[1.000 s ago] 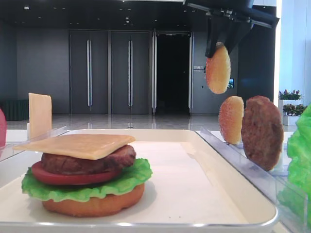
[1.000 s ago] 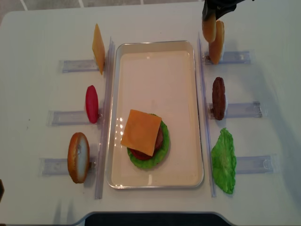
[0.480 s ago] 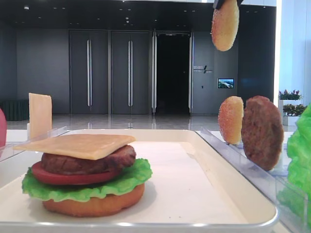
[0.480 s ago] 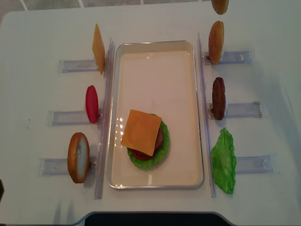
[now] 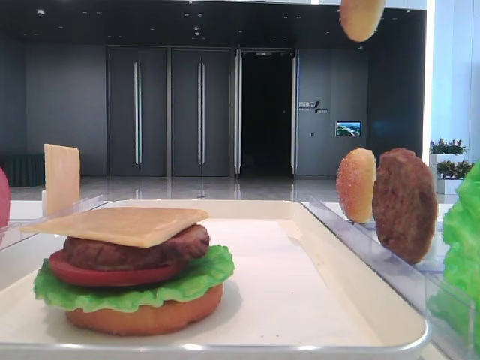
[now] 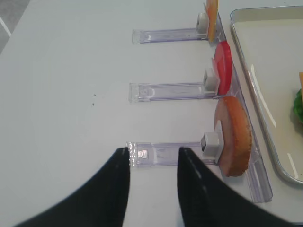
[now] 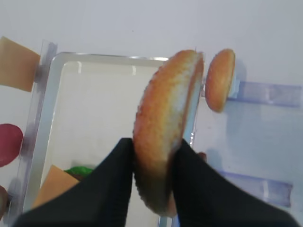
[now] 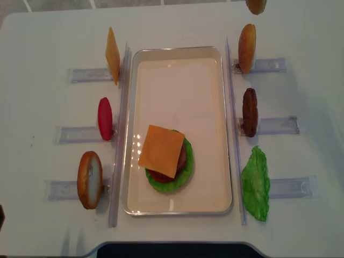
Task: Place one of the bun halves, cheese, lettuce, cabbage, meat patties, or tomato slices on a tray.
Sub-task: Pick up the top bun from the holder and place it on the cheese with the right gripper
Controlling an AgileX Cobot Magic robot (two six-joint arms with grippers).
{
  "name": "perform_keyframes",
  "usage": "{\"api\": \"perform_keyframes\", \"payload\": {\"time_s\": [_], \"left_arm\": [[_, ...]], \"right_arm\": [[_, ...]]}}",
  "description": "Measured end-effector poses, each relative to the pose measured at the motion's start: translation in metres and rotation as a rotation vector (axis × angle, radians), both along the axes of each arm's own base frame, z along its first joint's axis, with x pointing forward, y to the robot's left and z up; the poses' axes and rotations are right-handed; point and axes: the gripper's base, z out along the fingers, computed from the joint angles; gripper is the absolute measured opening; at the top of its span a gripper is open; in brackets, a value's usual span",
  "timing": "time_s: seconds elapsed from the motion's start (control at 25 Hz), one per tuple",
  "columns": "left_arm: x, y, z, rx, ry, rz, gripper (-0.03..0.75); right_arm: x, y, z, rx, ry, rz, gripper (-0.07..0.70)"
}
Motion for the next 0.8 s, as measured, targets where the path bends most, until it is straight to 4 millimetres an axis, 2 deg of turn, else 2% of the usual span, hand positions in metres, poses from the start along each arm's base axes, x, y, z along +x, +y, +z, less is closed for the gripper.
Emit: {"api": "perform_keyframes", "payload": {"time_s": [0.32, 0.64, 0.8], "left_arm": [[0.0, 0.0, 0.0, 0.0, 0.0, 0.0, 0.265], [0.0, 0.0, 0.0, 0.0, 0.0, 0.0, 0.265], [0.0, 0.0, 0.0, 0.0, 0.0, 0.0, 0.265]], "right_arm": [[-0.074, -0.026, -0.011, -0.017, 0.065, -0.018, 0.218], [-0.162, -0.039, -0.021, 0.017, 0.068, -0.012, 0.218], [-0.193, -0.047, -0.03, 0.027, 0.066, -0.016, 0.218]]}}
